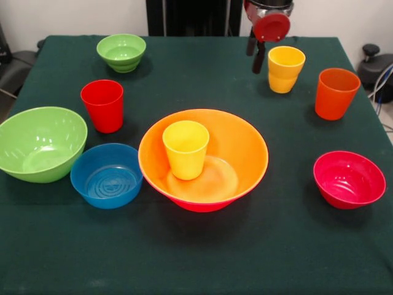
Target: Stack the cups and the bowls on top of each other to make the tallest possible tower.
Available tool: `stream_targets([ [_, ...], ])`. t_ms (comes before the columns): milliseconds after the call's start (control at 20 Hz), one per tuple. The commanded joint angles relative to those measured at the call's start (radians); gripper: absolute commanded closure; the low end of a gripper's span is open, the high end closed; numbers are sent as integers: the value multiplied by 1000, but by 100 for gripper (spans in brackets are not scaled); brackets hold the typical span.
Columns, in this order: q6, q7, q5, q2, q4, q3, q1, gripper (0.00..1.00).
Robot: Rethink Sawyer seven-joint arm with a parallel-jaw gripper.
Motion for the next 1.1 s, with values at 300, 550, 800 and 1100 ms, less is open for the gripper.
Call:
stream_targets([
  [300, -81, 142, 114, 106, -17, -27, 52, 0],
  [550, -79, 143, 160, 104, -12, -42, 59, 0],
  [800, -82, 187, 226, 114, -12, -65, 99, 0],
  [1100, -62, 224, 321, 126, -25, -103, 157, 0],
])
